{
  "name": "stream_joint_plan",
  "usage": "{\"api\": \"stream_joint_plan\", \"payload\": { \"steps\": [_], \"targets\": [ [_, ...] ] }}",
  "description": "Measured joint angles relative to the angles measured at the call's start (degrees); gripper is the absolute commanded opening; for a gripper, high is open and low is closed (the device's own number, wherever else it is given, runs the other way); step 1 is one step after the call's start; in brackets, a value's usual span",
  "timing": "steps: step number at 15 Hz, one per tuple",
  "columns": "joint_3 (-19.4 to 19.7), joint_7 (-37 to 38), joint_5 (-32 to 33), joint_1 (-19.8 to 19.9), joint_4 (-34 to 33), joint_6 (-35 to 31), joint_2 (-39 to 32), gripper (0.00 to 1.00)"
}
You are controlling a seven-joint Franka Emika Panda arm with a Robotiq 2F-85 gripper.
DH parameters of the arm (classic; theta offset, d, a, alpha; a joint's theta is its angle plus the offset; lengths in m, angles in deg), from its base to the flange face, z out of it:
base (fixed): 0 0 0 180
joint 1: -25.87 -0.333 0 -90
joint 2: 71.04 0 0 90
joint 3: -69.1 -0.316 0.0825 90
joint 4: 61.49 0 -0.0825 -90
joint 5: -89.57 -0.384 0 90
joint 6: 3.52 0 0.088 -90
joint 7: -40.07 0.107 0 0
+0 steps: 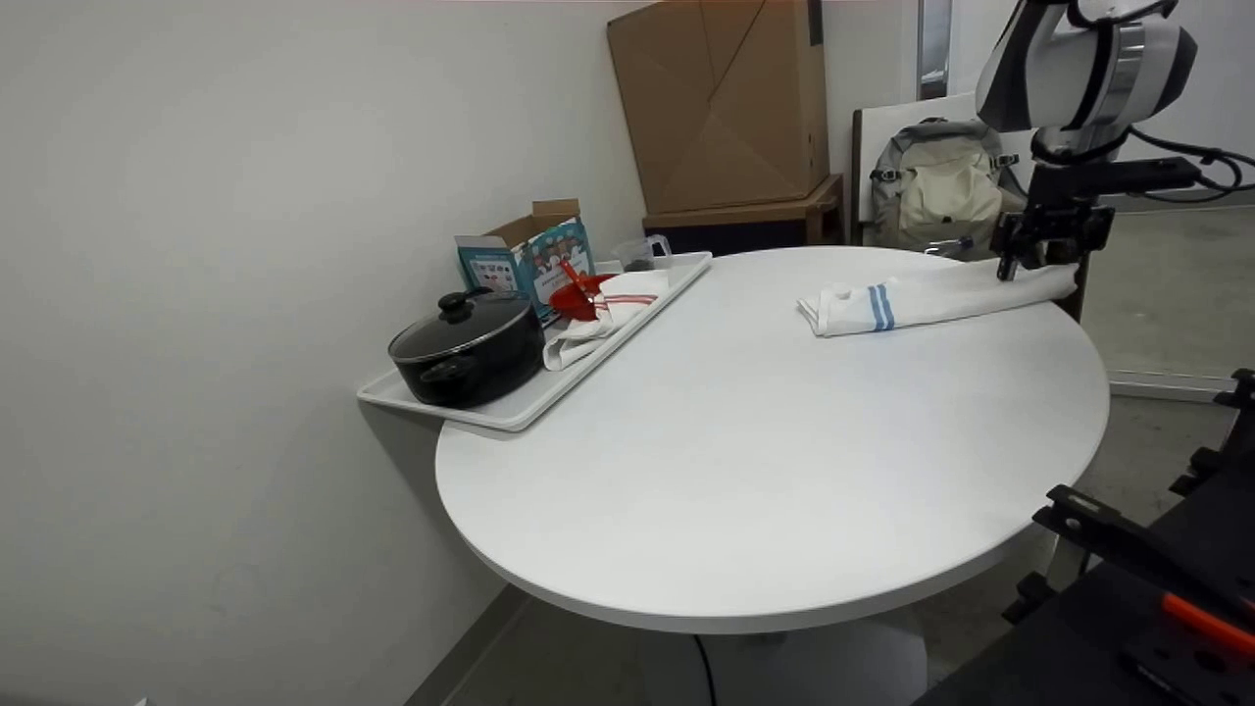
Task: Fold the towel on the table
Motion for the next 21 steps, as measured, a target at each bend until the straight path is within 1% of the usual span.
{"api": "stream_joint_plan", "payload": {
  "steps": [6,8,9,12,16,19,21],
  "targets": [
    [-0.23,0.0,0.03,-0.67,-0.71,0.02,0.19,0.12],
    [-0.27,0.0,0.07,-0.93,-0.67,0.02,1.05,0.01],
    [-0.33,0.0,0.08,-1.06,-0.65,0.02,1.62,0.0],
    [-0.64,0.0,0.08,-1.58,-0.14,0.03,4.14,0.01],
    [-0.6,0.0,0.25,-2.76,1.95,0.6,9.17,0.01],
    [0.52,0.04,1.24,-4.54,4.59,1.88,13.71,0.01],
    [1.43,0.51,2.77,-6.58,6.82,2.65,17.03,0.01]
  ]
}}
